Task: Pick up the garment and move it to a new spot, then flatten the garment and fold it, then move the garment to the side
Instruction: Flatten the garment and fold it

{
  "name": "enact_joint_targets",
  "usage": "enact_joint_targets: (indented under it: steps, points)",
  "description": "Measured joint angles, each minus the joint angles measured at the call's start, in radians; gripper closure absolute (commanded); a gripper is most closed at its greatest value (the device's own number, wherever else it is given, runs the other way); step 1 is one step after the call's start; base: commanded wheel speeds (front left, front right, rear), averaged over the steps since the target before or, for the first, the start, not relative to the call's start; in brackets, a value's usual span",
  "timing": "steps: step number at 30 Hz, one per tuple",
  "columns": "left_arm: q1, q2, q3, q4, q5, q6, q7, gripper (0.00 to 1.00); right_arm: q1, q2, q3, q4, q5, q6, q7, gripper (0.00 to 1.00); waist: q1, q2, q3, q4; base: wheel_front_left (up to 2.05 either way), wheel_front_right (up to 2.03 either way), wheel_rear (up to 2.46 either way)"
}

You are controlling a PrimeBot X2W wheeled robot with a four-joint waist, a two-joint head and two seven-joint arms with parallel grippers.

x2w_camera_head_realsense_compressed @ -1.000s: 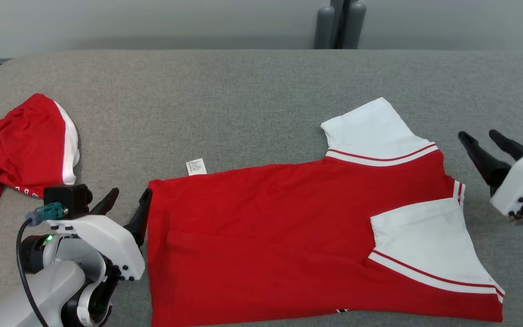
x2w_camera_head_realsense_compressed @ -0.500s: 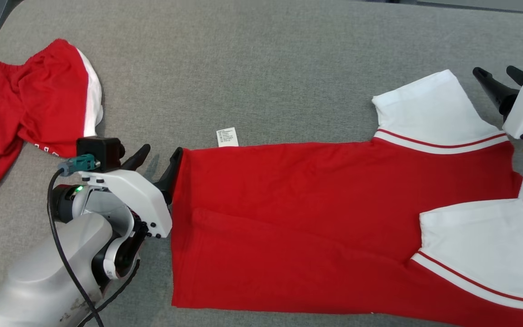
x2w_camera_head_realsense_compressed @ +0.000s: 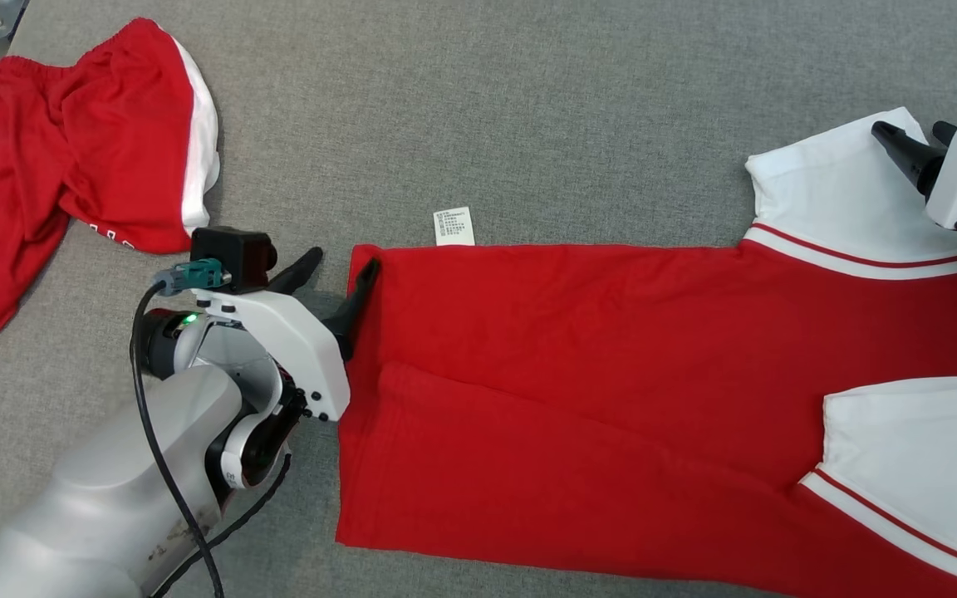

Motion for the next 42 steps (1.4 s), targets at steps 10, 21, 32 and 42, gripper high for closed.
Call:
enact_joint_targets:
  steps: [10,21,32,42]
  points:
    - [-0.038,-0.017,-0.019,0.034,0.002,-0.035,0.042,0.00,-0.055,0.001,0.061,0.058,0.066,0.000,0.035,0.81,0.0000,0.0001,0.027,-0.005,0.00,0.00,0.00]
    - [-0.050,-0.020,-0.023,0.049,0.007,-0.063,0.033,1.00,-0.053,-0.003,0.129,0.051,0.136,0.000,-0.016,1.00,0.0000,0.0000,0.016,-0.017,0.00,0.00,0.00]
    - [-0.016,0.001,-0.019,0.054,0.000,-0.072,0.005,1.00,-0.026,-0.023,0.173,0.033,0.220,0.000,-0.123,1.00,0.0000,0.0001,-0.051,-0.029,0.00,0.00,0.00]
    - [0.039,0.041,-0.027,0.057,-0.011,-0.067,0.009,1.00,0.053,-0.087,0.233,-0.016,0.307,0.000,-0.166,1.00,0.0000,0.0001,-0.129,-0.070,0.00,0.00,0.00]
